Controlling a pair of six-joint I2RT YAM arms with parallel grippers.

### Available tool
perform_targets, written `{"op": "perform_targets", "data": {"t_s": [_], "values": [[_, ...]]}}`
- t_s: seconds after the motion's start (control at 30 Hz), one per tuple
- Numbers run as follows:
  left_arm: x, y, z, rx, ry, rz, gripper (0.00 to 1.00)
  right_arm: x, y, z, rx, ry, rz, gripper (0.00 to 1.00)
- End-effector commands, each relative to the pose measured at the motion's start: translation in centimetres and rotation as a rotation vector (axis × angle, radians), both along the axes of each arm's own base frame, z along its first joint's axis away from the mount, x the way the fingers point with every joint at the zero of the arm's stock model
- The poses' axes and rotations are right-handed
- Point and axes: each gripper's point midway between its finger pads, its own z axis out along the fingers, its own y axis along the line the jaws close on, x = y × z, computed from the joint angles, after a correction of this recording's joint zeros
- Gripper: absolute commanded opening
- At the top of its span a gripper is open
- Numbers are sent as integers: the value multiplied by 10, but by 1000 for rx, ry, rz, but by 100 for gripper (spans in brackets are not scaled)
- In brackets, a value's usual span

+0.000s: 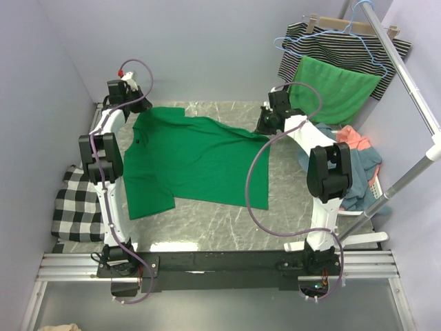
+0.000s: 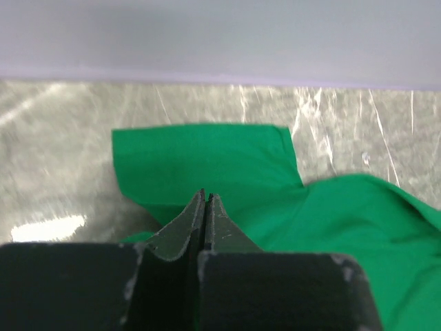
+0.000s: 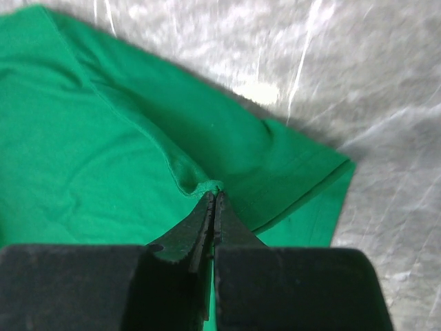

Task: Fold and stack the t-shirts
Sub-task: Fold the flattened tshirt in 1/3 of the way

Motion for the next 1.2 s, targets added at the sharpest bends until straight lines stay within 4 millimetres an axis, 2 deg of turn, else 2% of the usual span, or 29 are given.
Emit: {"op": "perform_targets", "data": {"t_s": [0.0, 0.13, 0.2, 0.23, 0.27, 0.33, 0.37, 0.43, 0.47, 0.5, 0.53, 0.57, 0.6, 0.63, 0.67, 0.7, 0.73, 0.8, 0.83, 0.87, 0.9, 0.93, 1.03, 1.07, 1.1, 1.13, 1.17], "values": [[-16, -6, 34, -21, -20, -14, 1, -14, 13, 17, 22, -26, 58, 0], [-29, -2, 31, -14, 49, 20, 1, -28, 23, 18, 28, -12, 83, 0], [-36, 6, 21, -2, 92, 61, 1, -35, 23, 17, 31, -6, 81, 0], [-39, 9, 24, 2, 91, 72, 1, -37, 22, 18, 32, -6, 74, 0], [-45, 13, 17, -1, 116, 86, 1, -40, 20, 16, 27, 5, 62, 0], [-53, 17, 21, -14, 121, 101, 1, -47, 12, 11, 2, 16, 33, 0], [-58, 21, 15, -18, 138, 113, 1, -51, 10, 7, -3, 29, 20, 0], [-66, 20, 18, -32, 152, 122, 1, -59, 0, -5, -32, 62, -6, 0], [-75, 16, 12, -46, 190, 110, 1, -62, 0, -8, -35, 76, -3, 0], [-80, 11, 20, -69, 188, 103, 1, -69, 1, -16, -31, 101, 7, 0], [-86, 8, 19, -80, 198, 106, 1, -73, 2, -18, -23, 108, 11, 0], [-102, 0, -1, -87, 252, 115, 1, -81, 2, -27, -22, 132, 17, 0], [-107, -2, 10, -96, 225, 131, 1, -85, 3, -31, -18, 143, 23, 0], [-116, -6, 4, -94, 238, 140, 1, -89, 6, -34, -7, 154, 39, 0], [-136, -14, -22, -92, 302, 148, 1, -94, 7, -39, -8, 169, 50, 0], [-142, -19, -14, -98, 276, 155, 1, -97, 9, -42, -2, 177, 59, 0], [-161, -23, -36, -100, 331, 168, 1, -100, 14, -45, 9, 180, 76, 0], [-175, -37, -38, -86, 331, 183, 1, -109, 21, -51, 29, 205, 92, 0], [-181, -41, -42, -73, 339, 191, 1, -110, 24, -53, 39, 203, 94, 0], [-197, -53, -56, -57, 378, 181, 1, -117, 28, -59, 45, 227, 91, 0], [-202, -56, -57, -61, 382, 196, 1, -121, 29, -63, 42, 238, 94, 0], [-215, -58, -69, -63, 412, 200, 1, -123, 29, -65, 34, 241, 90, 0], [-234, -69, -79, -73, 450, 206, 1, -140, 27, -81, 28, 278, 78, 0], [-250, -74, -91, -61, 490, 201, 1, -150, 24, -91, 29, 302, 65, 0], [-256, -75, -92, -65, 495, 211, 1, -155, 23, -94, 37, 313, 63, 0], [-276, -80, -105, -63, 536, 204, 1, -158, 23, -94, 48, 307, 52, 0], [-283, -82, -109, -69, 542, 204, 1, -171, 20, -103, 45, 338, 46, 0]]}}
